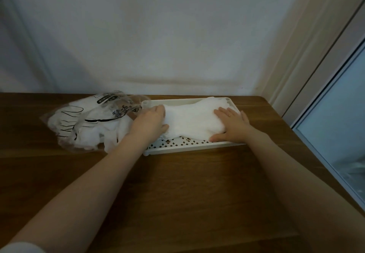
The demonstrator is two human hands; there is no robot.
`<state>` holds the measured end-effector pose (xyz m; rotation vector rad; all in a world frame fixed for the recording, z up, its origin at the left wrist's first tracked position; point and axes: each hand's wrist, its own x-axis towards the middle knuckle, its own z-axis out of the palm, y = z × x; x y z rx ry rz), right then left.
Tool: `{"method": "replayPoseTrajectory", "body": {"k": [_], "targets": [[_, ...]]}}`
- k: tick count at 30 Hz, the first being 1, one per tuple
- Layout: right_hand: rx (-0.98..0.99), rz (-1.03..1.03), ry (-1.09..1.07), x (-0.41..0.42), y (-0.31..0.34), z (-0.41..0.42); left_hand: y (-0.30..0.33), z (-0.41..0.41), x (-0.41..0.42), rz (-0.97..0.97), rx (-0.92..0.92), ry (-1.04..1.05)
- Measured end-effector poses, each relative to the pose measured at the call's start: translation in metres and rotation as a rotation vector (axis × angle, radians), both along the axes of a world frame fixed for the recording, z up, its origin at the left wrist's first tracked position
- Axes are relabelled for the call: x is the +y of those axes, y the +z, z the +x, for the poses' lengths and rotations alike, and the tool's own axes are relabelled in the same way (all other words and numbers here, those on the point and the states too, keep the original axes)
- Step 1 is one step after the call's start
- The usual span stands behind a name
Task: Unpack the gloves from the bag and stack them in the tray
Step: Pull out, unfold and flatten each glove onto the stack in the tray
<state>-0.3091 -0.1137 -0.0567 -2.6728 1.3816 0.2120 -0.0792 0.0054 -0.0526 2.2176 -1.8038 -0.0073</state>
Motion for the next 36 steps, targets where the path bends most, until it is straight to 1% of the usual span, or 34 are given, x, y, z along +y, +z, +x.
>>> {"method": "replayPoseTrajectory", "body": {"k": [2, 4, 5, 7, 9, 10, 12, 14, 16, 18, 19, 22, 23, 26, 27, 29, 31, 33, 34, 36], "targets": [[0.051, -0.026, -0.020, 0.005, 0.005, 0.003, 0.000, -0.003, 0.005, -0.058, 0.107, -0.073], [0.004, -0.131, -0.016, 0.019, 0.013, 0.013, 0.002, -0.007, 0.013, -0.115, 0.170, -0.148], [-0.071, -0.194, 0.005, 0.030, 0.018, 0.020, 0.004, -0.008, 0.019, -0.160, 0.168, -0.173], [-0.293, -0.264, 0.111, 0.054, 0.032, 0.038, 0.009, -0.006, 0.031, -0.298, 0.168, -0.188], [-0.484, -0.261, 0.271, 0.081, 0.043, 0.061, 0.013, 0.003, 0.045, -0.446, 0.169, -0.197], [-0.524, -0.258, 0.356, 0.094, 0.045, 0.072, 0.015, 0.008, 0.051, -0.501, 0.157, -0.204], [-0.559, -0.266, 0.534, 0.118, 0.045, 0.096, 0.017, 0.019, 0.065, -0.589, 0.115, -0.200], [-0.555, -0.230, 0.661, 0.136, 0.036, 0.128, 0.019, 0.034, 0.082, -0.643, 0.045, -0.169], [-0.475, -0.144, 0.658, 0.145, 0.025, 0.159, 0.019, 0.048, 0.094, -0.670, -0.046, -0.132], [-0.336, -0.084, 0.540, 0.147, 0.012, 0.184, 0.014, 0.064, 0.102, -0.642, -0.119, -0.077], [-0.292, -0.070, 0.467, 0.147, 0.005, 0.193, 0.011, 0.071, 0.106, -0.613, -0.122, -0.044], [-0.344, -0.029, 0.257, 0.144, -0.007, 0.206, 0.000, 0.081, 0.110, -0.507, -0.075, 0.028], [-0.338, -0.021, 0.230, 0.143, -0.008, 0.207, -0.003, 0.081, 0.110, -0.463, -0.055, 0.036], [-0.209, -0.005, 0.196, 0.142, -0.001, 0.210, -0.006, 0.084, 0.110, -0.285, 0.017, 0.053], [-0.218, 0.020, 0.174, 0.140, 0.002, 0.209, -0.008, 0.086, 0.109, -0.202, 0.036, 0.062], [-0.305, 0.074, 0.149, 0.134, 0.007, 0.202, -0.011, 0.086, 0.105, -0.066, 0.034, 0.083], [-0.341, 0.064, 0.152, 0.132, 0.014, 0.195, -0.014, 0.087, 0.102, -0.012, 0.017, 0.103], [-0.416, 0.014, 0.170, 0.130, 0.020, 0.189, -0.016, 0.087, 0.099, 0.001, 0.017, 0.127], [-0.485, 0.002, 0.170, 0.129, 0.023, 0.188, -0.017, 0.087, 0.097, -0.008, 0.018, 0.138], [-0.664, 0.064, 0.148, 0.130, 0.030, 0.183, -0.020, 0.088, 0.096, -0.041, 0.021, 0.161]]}}
